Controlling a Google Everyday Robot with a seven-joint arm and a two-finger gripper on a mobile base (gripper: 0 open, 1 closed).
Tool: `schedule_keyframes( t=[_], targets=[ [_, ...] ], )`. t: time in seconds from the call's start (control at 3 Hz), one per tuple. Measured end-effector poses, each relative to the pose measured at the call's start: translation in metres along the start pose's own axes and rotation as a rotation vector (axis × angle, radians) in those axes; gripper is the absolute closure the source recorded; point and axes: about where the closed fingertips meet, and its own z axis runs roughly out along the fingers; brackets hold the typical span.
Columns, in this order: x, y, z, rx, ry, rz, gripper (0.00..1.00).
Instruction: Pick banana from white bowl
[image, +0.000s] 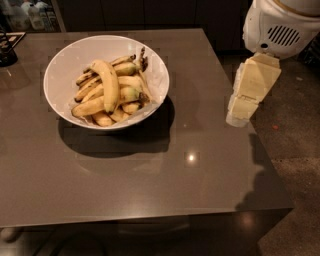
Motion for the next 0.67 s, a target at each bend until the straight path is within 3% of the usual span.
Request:
schedule_keyframes(
  t=[0.67],
  targets=[
    [-0.0066,-0.0023,-0.0022,0.028,-0.014,0.009,0.00]
  ],
)
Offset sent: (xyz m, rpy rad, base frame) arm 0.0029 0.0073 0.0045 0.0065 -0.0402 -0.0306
